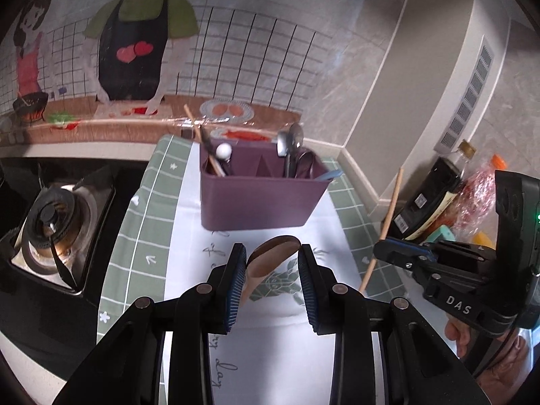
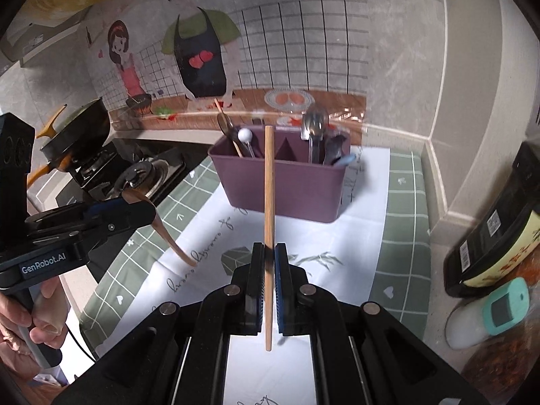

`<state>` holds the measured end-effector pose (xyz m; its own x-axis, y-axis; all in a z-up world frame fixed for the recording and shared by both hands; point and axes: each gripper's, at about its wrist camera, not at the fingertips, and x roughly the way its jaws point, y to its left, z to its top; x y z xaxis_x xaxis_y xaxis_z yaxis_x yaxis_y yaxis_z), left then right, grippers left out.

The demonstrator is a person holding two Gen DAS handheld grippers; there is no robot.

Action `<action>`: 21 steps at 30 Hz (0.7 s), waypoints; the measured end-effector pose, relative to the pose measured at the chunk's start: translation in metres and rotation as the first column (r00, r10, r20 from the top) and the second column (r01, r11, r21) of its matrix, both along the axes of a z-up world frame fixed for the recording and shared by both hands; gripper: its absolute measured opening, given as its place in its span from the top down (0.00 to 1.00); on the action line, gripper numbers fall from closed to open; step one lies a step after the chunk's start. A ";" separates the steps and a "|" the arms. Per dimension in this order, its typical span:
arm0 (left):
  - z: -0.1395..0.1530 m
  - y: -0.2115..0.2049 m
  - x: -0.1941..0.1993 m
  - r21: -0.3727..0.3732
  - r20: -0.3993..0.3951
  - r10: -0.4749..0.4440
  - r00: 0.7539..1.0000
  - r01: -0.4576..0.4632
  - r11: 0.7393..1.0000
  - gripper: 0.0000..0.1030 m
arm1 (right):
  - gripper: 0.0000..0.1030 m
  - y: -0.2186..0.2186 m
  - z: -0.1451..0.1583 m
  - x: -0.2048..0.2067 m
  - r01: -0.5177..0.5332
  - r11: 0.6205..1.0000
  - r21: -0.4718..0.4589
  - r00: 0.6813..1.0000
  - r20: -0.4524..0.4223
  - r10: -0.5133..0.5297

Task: Organize utensils
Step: 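Lift the wooden spoon and chopstick up over the purple holder with both grippers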

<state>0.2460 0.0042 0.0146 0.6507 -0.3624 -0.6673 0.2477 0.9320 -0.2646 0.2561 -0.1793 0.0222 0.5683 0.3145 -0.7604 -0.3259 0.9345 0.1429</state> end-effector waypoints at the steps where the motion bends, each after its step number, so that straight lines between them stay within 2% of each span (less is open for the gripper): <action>1: 0.003 0.000 0.000 -0.002 0.007 -0.002 1.000 0.002 1.000 0.68 | 0.95 0.001 0.003 0.000 0.000 1.000 -0.006 1.000 0.007 0.000; 8: 0.027 0.000 0.000 -0.020 0.051 -0.004 0.999 0.005 1.000 0.68 | 0.95 0.005 0.020 0.004 -0.004 1.000 -0.004 0.999 0.034 0.004; 11: 0.050 0.001 0.001 -0.042 0.088 -0.008 0.996 0.012 0.999 0.69 | 0.95 0.007 0.035 0.006 -0.005 1.000 -0.007 0.998 0.066 0.005; 14: 0.086 0.003 0.005 -0.076 0.141 -0.018 0.990 0.029 0.997 0.69 | 0.95 0.003 0.076 0.013 0.018 1.000 0.002 0.988 0.152 -0.018; 16: 0.127 0.004 0.009 -0.099 0.223 -0.027 0.975 0.050 0.994 0.69 | 0.95 0.001 0.107 0.015 0.024 0.999 0.022 0.976 0.218 -0.028; 19: 0.177 0.005 0.020 -0.126 0.322 -0.037 0.946 0.082 0.989 0.69 | 0.95 -0.001 0.171 0.023 0.039 0.999 0.036 0.934 0.355 -0.050; 21: 0.198 0.006 0.028 -0.131 0.378 -0.026 0.925 0.081 0.988 0.69 | 0.95 0.001 0.198 0.028 0.056 0.998 0.021 0.900 0.431 -0.059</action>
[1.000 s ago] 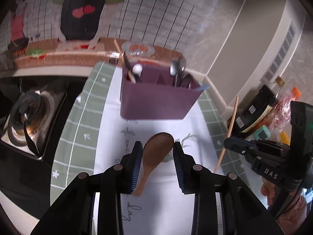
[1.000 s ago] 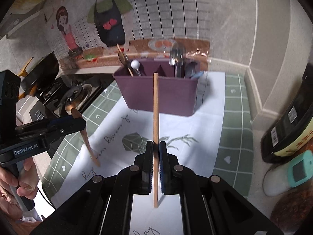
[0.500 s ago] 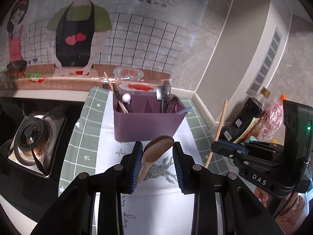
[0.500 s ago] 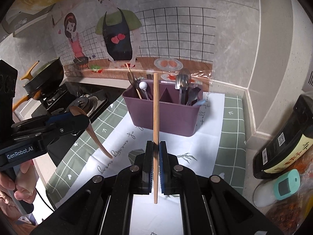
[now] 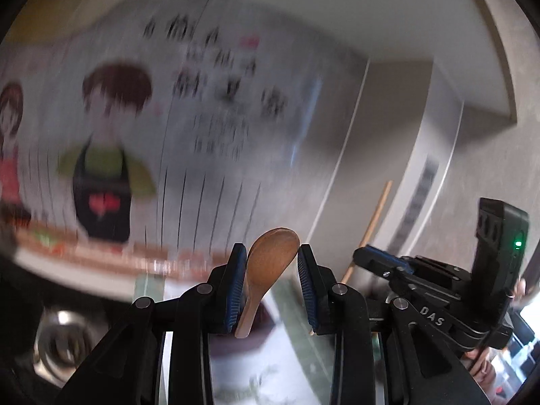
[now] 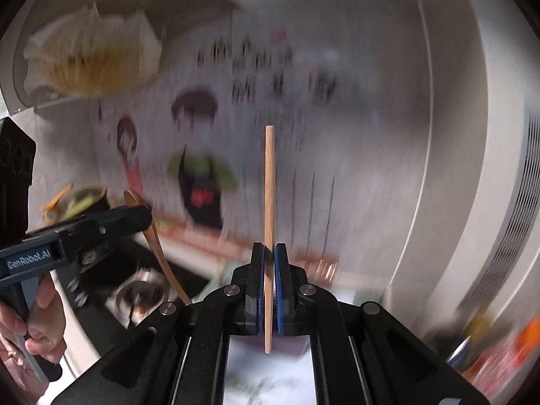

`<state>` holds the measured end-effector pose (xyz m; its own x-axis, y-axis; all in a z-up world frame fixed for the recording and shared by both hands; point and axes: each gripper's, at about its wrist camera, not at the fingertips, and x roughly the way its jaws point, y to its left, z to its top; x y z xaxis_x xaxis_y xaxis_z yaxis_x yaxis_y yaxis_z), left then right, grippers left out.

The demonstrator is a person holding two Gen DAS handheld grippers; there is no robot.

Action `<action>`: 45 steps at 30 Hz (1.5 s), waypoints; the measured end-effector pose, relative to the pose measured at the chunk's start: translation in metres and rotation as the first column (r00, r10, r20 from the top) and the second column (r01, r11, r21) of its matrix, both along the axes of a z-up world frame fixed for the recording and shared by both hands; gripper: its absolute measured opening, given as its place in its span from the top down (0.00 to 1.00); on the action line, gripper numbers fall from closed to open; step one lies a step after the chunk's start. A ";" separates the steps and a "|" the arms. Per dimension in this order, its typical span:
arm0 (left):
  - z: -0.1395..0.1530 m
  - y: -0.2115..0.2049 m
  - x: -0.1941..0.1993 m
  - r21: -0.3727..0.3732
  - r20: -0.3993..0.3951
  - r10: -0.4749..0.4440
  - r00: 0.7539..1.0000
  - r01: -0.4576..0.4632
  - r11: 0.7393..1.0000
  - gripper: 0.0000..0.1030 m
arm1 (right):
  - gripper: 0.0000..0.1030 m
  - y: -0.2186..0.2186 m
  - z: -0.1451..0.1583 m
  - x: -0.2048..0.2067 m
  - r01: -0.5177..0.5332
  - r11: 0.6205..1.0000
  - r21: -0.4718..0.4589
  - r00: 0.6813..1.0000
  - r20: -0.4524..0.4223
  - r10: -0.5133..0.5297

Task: Organize utensils
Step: 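Lift the wooden spoon and chopstick up over the purple holder with both grippers, then drop the wooden spoon and chopstick into the holder by opening both grippers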

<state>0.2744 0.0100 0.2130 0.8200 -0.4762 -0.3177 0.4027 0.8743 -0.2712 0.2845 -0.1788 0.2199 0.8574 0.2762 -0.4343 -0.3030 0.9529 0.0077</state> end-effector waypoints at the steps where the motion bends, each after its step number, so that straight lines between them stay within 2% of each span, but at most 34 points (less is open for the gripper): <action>1: 0.006 0.000 0.004 -0.003 0.023 0.005 1.000 -0.005 1.000 0.69 | 0.95 0.001 0.009 0.004 0.019 1.000 -0.011 0.999 0.033 -0.019; 4: 0.012 0.001 0.028 -0.027 0.045 -0.006 0.999 0.007 1.000 0.69 | 0.95 0.000 0.019 0.028 0.045 0.999 0.005 0.998 0.043 -0.045; 8: -0.009 0.001 0.067 -0.038 -0.009 -0.013 1.000 0.013 0.999 0.69 | 0.95 0.000 -0.007 0.065 0.073 0.997 0.020 0.997 -0.013 -0.072; 13: -0.065 -0.002 0.114 -0.032 -0.121 -0.010 0.993 0.006 0.999 0.69 | 0.95 0.005 -0.059 0.101 0.087 0.996 0.022 0.991 -0.105 -0.084; 21: -0.143 -0.007 0.147 0.005 -0.248 -0.019 0.969 0.021 1.000 0.69 | 0.95 0.007 -0.135 0.140 0.130 0.991 0.023 0.961 -0.250 -0.120; 26: -0.183 -0.014 0.158 0.026 -0.331 -0.028 0.943 0.039 0.999 0.69 | 0.95 0.011 -0.176 0.156 0.145 0.989 0.043 0.928 -0.353 -0.120; 31: -0.208 -0.018 0.159 0.055 -0.384 -0.030 0.923 0.055 0.997 0.69 | 0.95 0.013 -0.219 0.166 0.180 0.981 0.077 0.870 -0.477 -0.122; 35: -0.224 -0.015 0.156 0.070 -0.422 -0.014 0.906 0.048 0.996 0.66 | 0.93 0.015 -0.240 0.162 0.199 0.978 0.057 0.832 -0.538 -0.138; 37: -0.224 -0.013 0.152 0.078 -0.436 0.003 0.900 0.035 0.996 0.60 | 0.80 0.015 -0.240 0.157 0.201 0.979 0.041 0.826 -0.545 -0.146; 38: -0.223 -0.012 0.146 0.079 -0.435 0.014 0.900 0.023 0.997 0.55 | 0.62 0.014 -0.239 0.153 0.202 0.979 0.036 0.828 -0.541 -0.150; 39: -0.221 -0.011 0.142 0.081 -0.433 0.023 0.901 0.014 0.997 0.53 | 0.49 0.012 -0.234 0.145 0.197 0.980 0.036 0.837 -0.526 -0.149; 41: -0.214 -0.009 0.125 0.087 -0.415 0.038 0.909 -0.001 0.996 0.51 | 0.39 0.006 -0.220 0.123 0.205 0.978 0.047 0.863 -0.481 -0.157; 42: -0.209 -0.007 0.113 0.095 -0.394 0.050 0.918 -0.014 0.995 0.46 | 0.36 0.003 -0.213 0.111 0.201 0.978 0.053 0.873 -0.463 -0.154; 43: -0.203 -0.006 0.099 0.110 -0.369 0.074 0.926 -0.036 0.993 0.44 | 0.36 0.001 -0.208 0.104 0.197 0.979 0.054 0.878 -0.454 -0.152; 45: -0.194 -0.005 0.065 0.133 -0.314 0.129 0.941 -0.090 0.987 0.33 | 0.34 -0.004 -0.197 0.074 0.187 0.981 0.050 0.894 -0.422 -0.149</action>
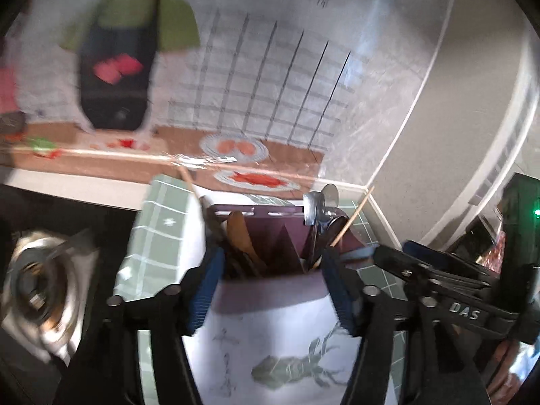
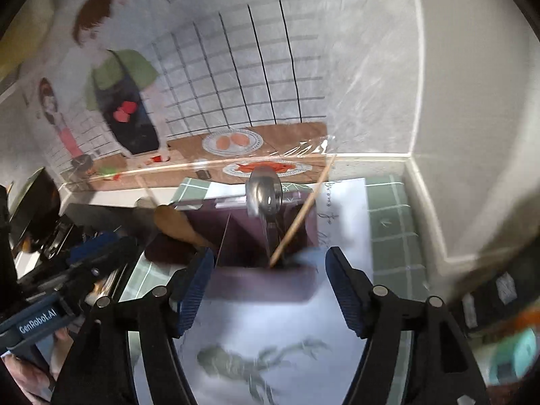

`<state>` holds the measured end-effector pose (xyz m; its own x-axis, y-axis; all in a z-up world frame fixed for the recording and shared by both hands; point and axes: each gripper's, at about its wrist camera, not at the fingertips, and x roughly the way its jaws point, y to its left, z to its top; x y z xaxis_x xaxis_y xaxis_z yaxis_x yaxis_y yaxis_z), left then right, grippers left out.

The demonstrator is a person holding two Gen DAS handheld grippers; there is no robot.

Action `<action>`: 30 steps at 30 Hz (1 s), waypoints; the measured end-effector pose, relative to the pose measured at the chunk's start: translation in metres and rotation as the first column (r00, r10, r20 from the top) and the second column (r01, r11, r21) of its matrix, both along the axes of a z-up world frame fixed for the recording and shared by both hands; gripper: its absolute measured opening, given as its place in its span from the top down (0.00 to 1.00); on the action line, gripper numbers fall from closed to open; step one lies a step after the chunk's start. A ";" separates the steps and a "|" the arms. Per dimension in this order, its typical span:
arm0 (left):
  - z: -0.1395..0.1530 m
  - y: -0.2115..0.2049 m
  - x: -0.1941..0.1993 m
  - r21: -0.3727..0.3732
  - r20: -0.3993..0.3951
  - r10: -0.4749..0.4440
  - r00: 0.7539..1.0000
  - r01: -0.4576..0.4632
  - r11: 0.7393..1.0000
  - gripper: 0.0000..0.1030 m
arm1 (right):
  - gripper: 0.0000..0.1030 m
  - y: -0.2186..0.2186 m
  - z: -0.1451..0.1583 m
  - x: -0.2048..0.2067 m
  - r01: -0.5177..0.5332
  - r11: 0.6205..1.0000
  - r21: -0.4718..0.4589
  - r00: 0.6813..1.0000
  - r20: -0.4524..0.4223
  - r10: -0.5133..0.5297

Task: Organize utensils

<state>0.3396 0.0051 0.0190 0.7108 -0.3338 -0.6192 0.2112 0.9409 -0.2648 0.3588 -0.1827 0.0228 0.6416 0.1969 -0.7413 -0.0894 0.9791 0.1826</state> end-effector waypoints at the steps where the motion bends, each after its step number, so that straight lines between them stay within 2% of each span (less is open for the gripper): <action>1: 0.004 0.000 -0.019 0.008 0.024 0.021 1.000 -0.021 1.000 0.31 | 0.33 -0.001 0.005 -0.014 -0.004 1.000 -0.014 1.000 0.017 0.005; 4: 0.013 -0.008 -0.075 0.063 0.061 0.050 0.997 -0.054 0.997 0.19 | 0.31 -0.006 0.019 -0.070 -0.003 0.998 -0.070 0.998 0.062 0.007; 6: 0.020 -0.013 -0.115 0.108 0.091 0.072 0.993 -0.082 0.991 0.12 | 0.23 -0.009 0.028 -0.104 -0.007 0.997 -0.077 0.995 0.095 0.015; 11: 0.025 -0.019 -0.197 0.199 0.183 0.136 0.974 -0.172 0.965 0.06 | 0.00 -0.014 0.045 -0.184 0.061 0.989 -0.133 0.972 0.234 -0.029; 14: 0.020 -0.021 -0.240 0.237 0.219 0.160 0.963 -0.211 0.948 0.02 | 0.00 -0.019 0.048 -0.218 0.076 0.988 -0.132 0.966 0.255 -0.041; 20: 0.009 -0.025 -0.285 0.268 0.235 0.163 0.958 -0.225 0.937 0.00 | 0.00 -0.026 0.036 -0.257 0.088 0.987 -0.137 0.974 0.217 -0.057; 25: 0.006 -0.026 -0.292 0.267 0.218 0.178 0.959 -0.234 0.935 0.00 | 0.00 -0.019 0.019 -0.268 0.063 0.986 -0.152 0.980 0.194 -0.033; 30: 0.009 -0.023 -0.294 0.262 0.222 0.191 0.956 -0.248 0.933 0.00 | 0.00 -0.017 0.019 -0.274 0.056 0.989 -0.139 0.980 0.197 -0.028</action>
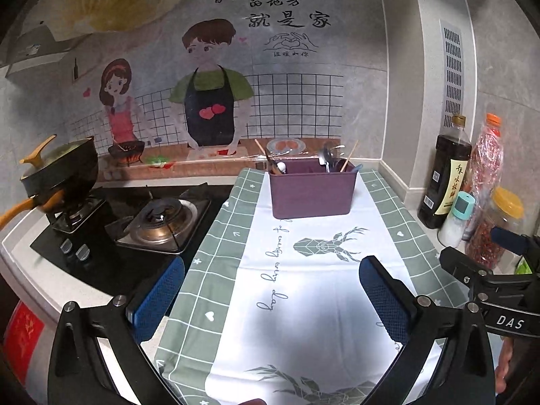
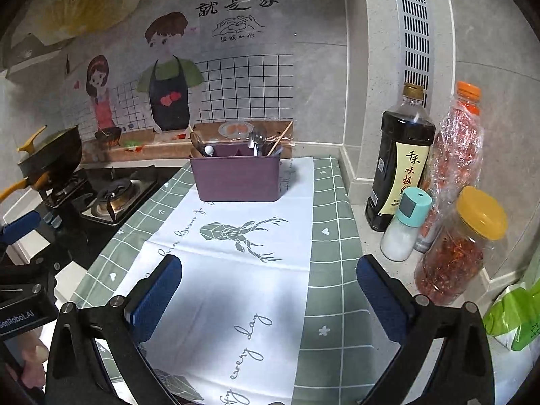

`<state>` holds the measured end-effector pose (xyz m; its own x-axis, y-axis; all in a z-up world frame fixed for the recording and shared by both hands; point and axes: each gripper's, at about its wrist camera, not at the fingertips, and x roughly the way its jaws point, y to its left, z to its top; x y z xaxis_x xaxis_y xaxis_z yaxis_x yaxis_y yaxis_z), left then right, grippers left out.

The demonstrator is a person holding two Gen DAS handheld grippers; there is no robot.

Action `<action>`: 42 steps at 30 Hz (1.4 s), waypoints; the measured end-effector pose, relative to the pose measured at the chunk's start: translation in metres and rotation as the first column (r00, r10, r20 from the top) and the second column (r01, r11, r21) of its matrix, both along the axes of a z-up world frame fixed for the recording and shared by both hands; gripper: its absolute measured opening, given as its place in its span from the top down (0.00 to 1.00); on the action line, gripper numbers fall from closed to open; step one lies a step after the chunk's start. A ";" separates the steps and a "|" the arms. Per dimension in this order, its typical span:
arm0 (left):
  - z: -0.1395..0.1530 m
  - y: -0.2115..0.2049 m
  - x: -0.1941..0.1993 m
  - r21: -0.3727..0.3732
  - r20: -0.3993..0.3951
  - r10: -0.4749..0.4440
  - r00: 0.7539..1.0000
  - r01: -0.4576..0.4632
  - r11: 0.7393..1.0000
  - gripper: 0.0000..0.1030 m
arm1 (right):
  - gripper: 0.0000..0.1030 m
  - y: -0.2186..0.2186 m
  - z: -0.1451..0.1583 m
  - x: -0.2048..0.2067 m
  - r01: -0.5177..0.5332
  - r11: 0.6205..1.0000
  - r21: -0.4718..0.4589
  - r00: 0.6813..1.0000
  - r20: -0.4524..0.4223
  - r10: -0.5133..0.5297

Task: Organize utensils

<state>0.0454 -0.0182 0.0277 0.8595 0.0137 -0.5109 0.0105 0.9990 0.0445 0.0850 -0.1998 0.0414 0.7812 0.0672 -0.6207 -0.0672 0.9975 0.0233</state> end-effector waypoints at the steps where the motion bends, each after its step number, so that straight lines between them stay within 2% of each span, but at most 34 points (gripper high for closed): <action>1: 0.000 0.001 -0.001 0.000 -0.001 0.004 1.000 -0.004 1.000 0.00 | 0.00 0.000 0.001 -0.001 0.003 1.000 -0.005 1.000 0.004 -0.003; 42: 0.004 0.003 -0.008 -0.021 0.001 0.010 1.000 -0.010 1.000 0.00 | 0.00 0.009 0.009 -0.008 -0.010 1.000 -0.026 1.000 0.022 0.011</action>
